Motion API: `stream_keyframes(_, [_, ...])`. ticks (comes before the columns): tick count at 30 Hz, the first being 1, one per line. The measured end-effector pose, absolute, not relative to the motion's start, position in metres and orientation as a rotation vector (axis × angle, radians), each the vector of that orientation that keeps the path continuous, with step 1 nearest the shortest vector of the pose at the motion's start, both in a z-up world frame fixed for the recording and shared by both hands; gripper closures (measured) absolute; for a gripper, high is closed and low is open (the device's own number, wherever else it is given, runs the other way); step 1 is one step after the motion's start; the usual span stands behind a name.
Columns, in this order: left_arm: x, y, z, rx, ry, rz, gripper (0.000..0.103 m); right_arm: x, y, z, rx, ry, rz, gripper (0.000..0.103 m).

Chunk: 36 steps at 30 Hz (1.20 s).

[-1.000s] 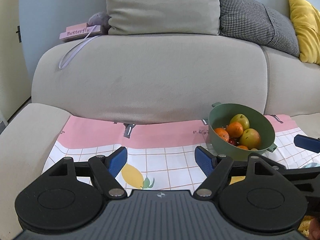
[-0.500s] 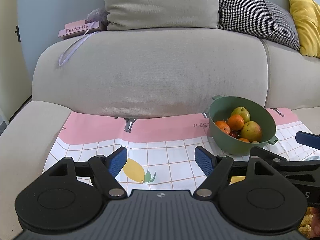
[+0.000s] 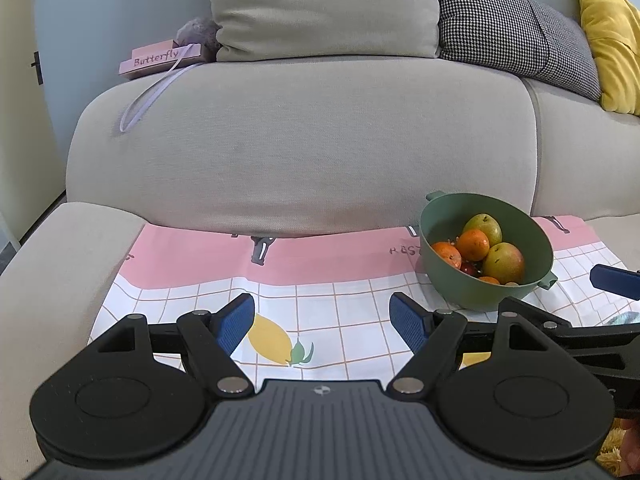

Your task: Organize fruits

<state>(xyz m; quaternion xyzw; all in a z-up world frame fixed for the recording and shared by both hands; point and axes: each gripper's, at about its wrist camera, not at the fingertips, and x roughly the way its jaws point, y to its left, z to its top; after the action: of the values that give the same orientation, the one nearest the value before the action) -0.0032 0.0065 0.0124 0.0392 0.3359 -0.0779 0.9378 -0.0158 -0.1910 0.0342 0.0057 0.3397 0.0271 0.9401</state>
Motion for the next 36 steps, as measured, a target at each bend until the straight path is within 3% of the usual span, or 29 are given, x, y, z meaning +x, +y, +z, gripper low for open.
stream_keyframes(36, [-0.0052,0.0066,0.0129,0.073,0.685,-0.159,0.013,-0.0143,-0.1979,0.0305,0.004,0.707,0.065,0.004])
